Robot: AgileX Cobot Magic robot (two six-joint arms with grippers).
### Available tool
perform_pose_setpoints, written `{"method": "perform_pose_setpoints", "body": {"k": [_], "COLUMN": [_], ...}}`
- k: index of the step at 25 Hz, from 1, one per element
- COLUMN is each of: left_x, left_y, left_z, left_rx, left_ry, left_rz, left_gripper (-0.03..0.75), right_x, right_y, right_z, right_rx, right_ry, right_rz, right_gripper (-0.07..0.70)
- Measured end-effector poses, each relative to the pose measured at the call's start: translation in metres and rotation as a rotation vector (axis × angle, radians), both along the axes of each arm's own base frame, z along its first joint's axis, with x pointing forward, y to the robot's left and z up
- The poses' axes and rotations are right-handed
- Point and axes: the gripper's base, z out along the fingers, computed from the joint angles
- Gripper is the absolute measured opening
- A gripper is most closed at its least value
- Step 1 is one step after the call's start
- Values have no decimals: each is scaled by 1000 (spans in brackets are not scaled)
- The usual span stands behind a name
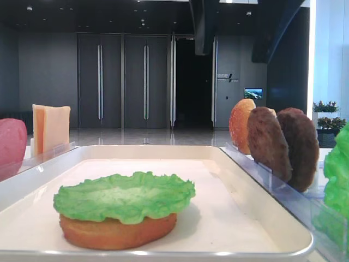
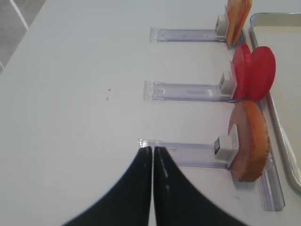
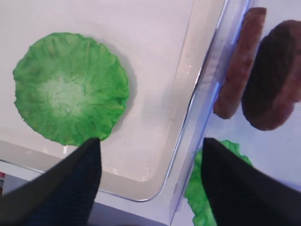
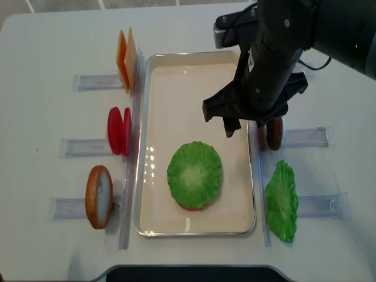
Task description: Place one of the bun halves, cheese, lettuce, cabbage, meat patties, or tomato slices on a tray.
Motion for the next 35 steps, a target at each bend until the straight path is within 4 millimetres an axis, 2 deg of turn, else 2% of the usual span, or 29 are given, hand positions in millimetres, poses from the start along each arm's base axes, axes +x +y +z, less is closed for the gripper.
{"method": "perform_pose_setpoints", "body": {"k": [10, 16, 20, 26, 30, 35], "left_x": [0, 0, 0, 0, 0, 0], "left_y": [0, 0, 0, 0, 0, 0], "left_z": [0, 0, 0, 0, 0, 0], "left_rx": [0, 0, 0, 0, 0, 0], "left_ry": [0, 0, 0, 0, 0, 0], "left_rz": [0, 0, 0, 0, 0, 0], "left_gripper": [-1, -1, -1, -1, -1, -1], "right_x": [7, 13, 34, 71, 85, 90], "right_y": [7, 0, -27, -91, -130, -164], "right_z": [45, 46, 46, 46, 46, 37], "right_rx": [91, 85, 75, 45, 16, -20], "right_ry": [-111, -127, -136, -158, -174, -153], "right_rz": [33, 70, 8, -131, -179, -217], "right_gripper": [465, 465, 465, 465, 465, 465]}}
